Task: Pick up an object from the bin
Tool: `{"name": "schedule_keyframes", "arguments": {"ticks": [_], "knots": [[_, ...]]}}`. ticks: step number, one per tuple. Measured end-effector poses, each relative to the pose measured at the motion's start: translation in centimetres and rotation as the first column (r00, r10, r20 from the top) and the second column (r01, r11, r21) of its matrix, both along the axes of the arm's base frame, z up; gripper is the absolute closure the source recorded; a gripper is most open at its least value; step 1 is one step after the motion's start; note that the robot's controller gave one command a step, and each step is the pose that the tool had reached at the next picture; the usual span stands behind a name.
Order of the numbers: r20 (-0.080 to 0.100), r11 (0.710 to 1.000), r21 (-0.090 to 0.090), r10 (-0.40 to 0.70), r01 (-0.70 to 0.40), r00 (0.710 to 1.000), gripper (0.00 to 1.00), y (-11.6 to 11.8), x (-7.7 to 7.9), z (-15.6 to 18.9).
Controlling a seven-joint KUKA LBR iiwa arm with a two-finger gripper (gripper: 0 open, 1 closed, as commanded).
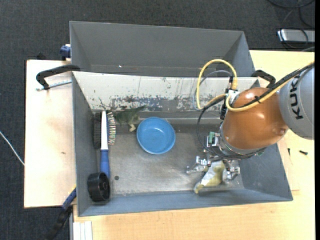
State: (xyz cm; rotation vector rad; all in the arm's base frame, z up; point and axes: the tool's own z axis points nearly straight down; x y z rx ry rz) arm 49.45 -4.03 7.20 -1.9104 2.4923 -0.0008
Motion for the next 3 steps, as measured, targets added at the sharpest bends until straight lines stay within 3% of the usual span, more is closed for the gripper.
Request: {"name": "schedule_keyframes", "arguments": {"ticks": [1, 2, 3], "knots": [[0.0, 1.0, 0.0, -0.003, 0.003, 1.0, 0.0, 0.0, 0.1, 0.1], [0.004, 1.0, 0.002, -0.002, 0.002, 1.0, 1.0, 0.2, 0.2, 0.2], [0.01, 1.0, 0.001, -0.005, 0.005, 1.0, 1.0, 0.3, 0.4, 10.8]]}}
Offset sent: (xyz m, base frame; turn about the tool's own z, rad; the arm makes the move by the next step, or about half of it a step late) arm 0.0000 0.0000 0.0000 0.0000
